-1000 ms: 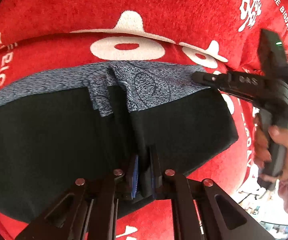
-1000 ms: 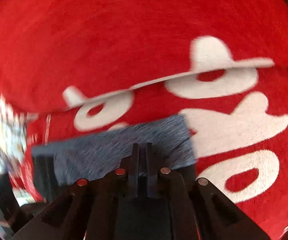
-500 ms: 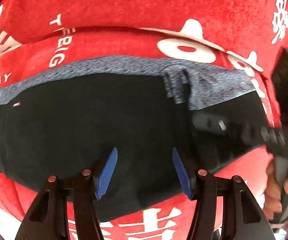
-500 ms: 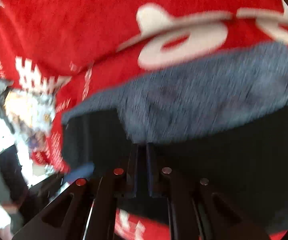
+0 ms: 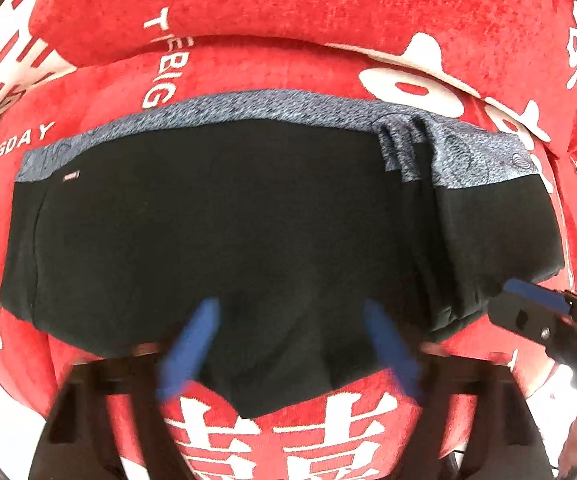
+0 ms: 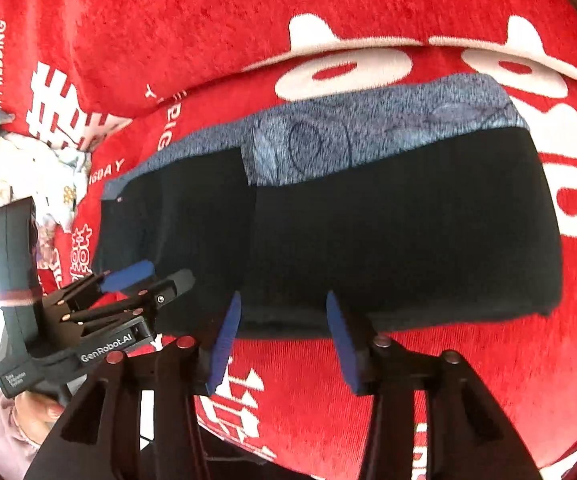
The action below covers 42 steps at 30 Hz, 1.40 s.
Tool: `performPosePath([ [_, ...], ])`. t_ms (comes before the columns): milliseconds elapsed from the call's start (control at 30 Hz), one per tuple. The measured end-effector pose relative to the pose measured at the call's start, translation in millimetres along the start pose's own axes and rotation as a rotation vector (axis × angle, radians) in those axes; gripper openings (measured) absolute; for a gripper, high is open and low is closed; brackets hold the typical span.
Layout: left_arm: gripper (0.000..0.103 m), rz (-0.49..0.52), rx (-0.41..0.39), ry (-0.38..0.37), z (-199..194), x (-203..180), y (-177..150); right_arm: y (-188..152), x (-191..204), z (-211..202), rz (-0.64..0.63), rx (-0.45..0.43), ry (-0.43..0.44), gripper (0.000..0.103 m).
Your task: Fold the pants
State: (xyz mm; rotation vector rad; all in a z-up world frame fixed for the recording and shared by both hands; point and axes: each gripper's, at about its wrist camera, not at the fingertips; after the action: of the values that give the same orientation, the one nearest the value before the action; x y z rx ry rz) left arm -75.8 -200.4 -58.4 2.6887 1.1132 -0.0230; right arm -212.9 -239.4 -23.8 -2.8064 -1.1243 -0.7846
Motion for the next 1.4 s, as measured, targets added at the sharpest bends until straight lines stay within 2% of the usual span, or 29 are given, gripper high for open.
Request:
performPosePath([
  [233,0.095,-0.030,0.015,0.017,-7,23,-16,-14,30,12,-0.046,0.059,-0.041,0.076],
  [300,0.095,-0.052,0.016,0.022,-10,36,-22,-17,40,15,-0.076,0.073,-0.058,0.079],
  [700,0.095,-0.238,0.048,0.075,-23,143,-59,-31,107,51,-0.263,0.147,-0.112,0.089],
  [833,0.095,-0.315,0.049,0.029,-27,175,-72,-23,117,55,-0.232,0.118,-0.116,0.089],
  [1000,0.095,-0.366,0.055,0.025,-28,206,-85,-12,125,67,-0.205,0.119,-0.132,0.089],
  [1300,0.095,-0.437,0.053,0.041,-38,257,-101,-18,139,102,-0.220,0.203,-0.162,0.089],
  [1400,0.095,-0.454,0.051,0.042,-42,276,-108,-20,144,108,-0.242,0.206,-0.179,0.089],
])
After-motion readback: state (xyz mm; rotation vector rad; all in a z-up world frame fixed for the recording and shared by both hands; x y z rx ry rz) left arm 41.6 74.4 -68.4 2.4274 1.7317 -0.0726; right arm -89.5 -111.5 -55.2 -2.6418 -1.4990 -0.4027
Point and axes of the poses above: each gripper's, at about its wrist camera, not at the fingertips, and z roughly the way its jaws point, x to its left, y to its top, and after that the axes turned 8 degrees about -x, right-handed
